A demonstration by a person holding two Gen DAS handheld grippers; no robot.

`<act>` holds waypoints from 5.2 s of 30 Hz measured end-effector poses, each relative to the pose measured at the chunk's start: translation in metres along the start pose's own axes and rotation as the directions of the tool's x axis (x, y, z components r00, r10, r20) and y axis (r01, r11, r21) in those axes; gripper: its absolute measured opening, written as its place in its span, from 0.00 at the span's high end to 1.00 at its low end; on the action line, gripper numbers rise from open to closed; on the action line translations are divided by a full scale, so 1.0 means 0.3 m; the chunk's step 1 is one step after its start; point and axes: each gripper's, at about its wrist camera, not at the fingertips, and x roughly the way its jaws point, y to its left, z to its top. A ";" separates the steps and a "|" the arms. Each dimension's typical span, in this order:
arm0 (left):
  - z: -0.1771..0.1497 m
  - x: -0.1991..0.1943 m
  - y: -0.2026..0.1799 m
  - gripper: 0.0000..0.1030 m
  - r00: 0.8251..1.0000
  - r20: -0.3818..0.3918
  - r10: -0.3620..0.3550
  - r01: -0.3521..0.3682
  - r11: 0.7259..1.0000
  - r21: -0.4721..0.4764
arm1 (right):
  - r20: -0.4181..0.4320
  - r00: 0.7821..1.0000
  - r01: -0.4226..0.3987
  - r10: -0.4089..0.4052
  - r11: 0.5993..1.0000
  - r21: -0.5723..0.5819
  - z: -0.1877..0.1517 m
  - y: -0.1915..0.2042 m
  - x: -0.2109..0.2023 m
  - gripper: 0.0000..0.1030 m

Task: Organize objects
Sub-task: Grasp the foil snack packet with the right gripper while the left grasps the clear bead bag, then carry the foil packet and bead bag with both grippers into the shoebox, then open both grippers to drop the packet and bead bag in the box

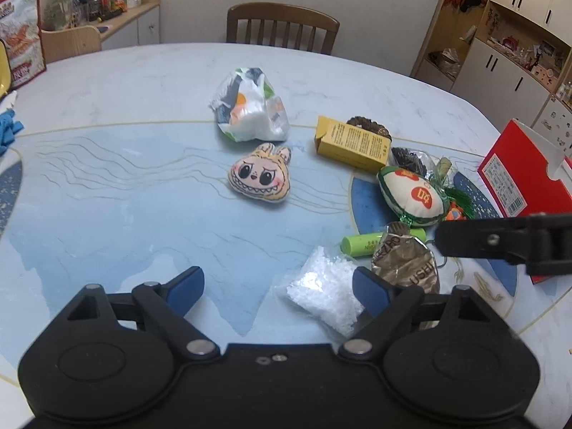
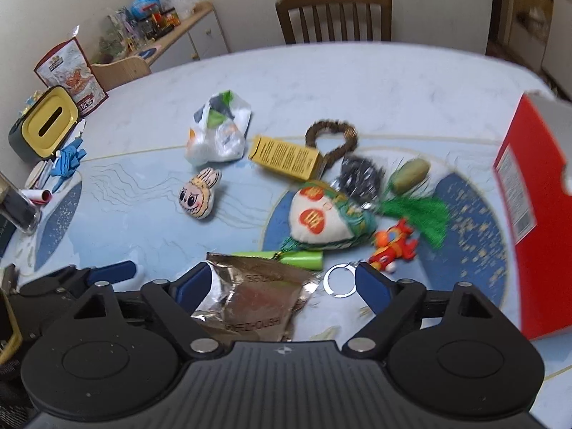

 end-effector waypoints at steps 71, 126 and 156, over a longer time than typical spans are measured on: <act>0.347 -0.152 -0.757 0.79 0.932 0.008 -0.361 0.358 0.927 0.107 | 0.204 0.979 -0.036 0.002 0.986 0.164 0.092 -0.751 -0.570 0.83; 0.396 0.632 -1.428 0.75 0.893 -0.351 -0.281 0.331 0.939 0.090 | -0.036 0.993 0.112 -0.111 0.993 0.031 0.043 -1.176 -0.256 0.83; 0.419 0.308 -1.360 0.43 0.913 -0.206 -0.351 0.385 0.909 0.160 | 0.112 0.992 0.047 -0.057 0.995 0.083 0.011 -1.175 -0.472 0.66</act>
